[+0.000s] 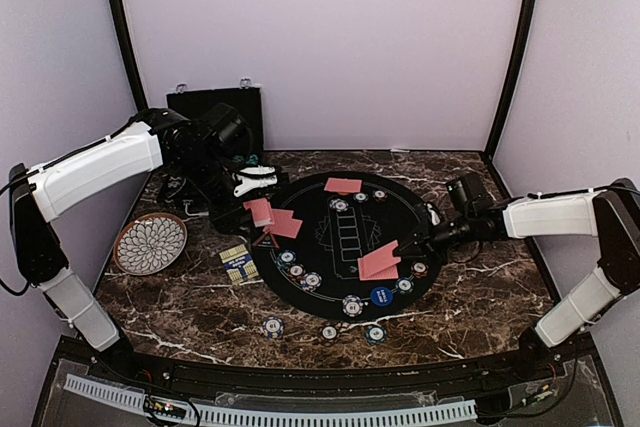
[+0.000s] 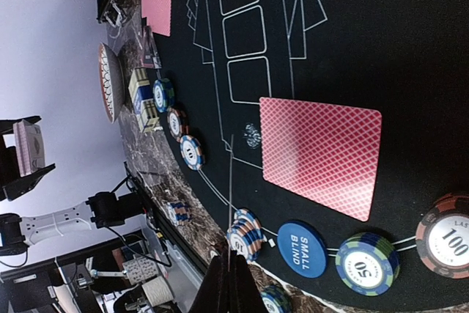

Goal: Distribute texas hold em gaming equipment

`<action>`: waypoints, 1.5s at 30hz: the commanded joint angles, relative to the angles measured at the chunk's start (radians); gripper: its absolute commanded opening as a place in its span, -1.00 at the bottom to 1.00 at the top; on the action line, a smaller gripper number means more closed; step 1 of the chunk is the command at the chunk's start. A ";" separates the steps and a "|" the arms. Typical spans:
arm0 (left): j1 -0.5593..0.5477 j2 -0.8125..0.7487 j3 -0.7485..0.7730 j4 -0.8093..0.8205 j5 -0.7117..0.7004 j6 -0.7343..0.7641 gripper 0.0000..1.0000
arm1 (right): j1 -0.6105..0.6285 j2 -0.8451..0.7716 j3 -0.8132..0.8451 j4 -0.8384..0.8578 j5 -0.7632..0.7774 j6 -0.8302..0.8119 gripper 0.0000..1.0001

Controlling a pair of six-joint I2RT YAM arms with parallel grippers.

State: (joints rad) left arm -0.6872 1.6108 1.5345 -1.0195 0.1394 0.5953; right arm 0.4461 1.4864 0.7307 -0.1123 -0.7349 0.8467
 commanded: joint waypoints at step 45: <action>0.002 -0.035 0.013 -0.021 0.019 0.006 -0.98 | 0.115 0.512 0.687 -0.193 0.388 -0.211 -0.34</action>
State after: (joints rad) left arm -0.6872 1.6108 1.5345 -1.0210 0.1425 0.5980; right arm 0.5346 1.9141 1.3140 -0.3653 -0.3614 0.6331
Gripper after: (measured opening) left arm 0.672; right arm 0.355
